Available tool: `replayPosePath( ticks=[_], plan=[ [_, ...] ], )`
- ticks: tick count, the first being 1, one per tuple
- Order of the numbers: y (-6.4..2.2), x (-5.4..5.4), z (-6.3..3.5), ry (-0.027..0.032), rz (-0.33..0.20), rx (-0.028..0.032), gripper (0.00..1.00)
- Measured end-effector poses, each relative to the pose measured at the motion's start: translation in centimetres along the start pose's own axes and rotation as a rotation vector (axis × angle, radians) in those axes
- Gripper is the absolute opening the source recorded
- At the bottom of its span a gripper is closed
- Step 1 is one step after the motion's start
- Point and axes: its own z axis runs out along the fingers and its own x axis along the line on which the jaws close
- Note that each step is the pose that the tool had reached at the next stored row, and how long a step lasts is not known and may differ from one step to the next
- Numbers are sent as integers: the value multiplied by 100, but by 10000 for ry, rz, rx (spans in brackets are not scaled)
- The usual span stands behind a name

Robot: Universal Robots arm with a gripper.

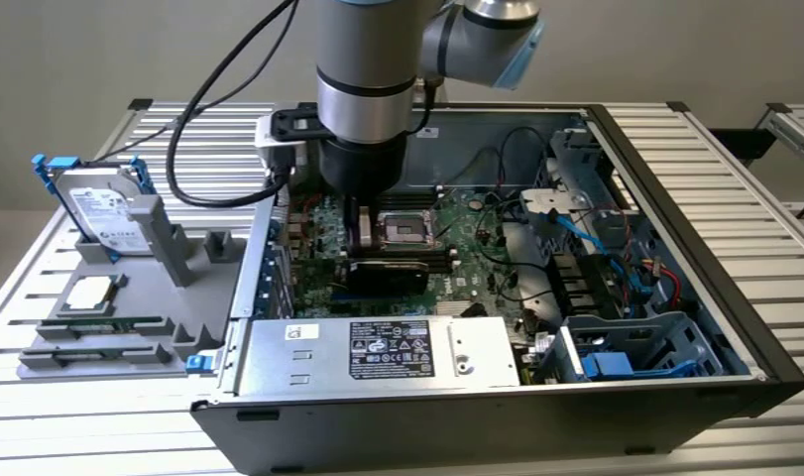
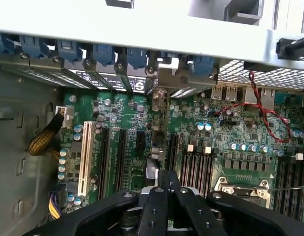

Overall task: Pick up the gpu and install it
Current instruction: 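Insert the gpu into the slot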

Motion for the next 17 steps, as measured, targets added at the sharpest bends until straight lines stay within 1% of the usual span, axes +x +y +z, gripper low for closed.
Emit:
replayPosePath(
  ticks=[3, 11, 17],
  plan=[
    [18, -2, 0, 0, -1, 0, 11],
    [106, -14, 6, 1, -3, -1, 11],
    [153, -19, 11, 1, -6, -1, 11]
  ],
)
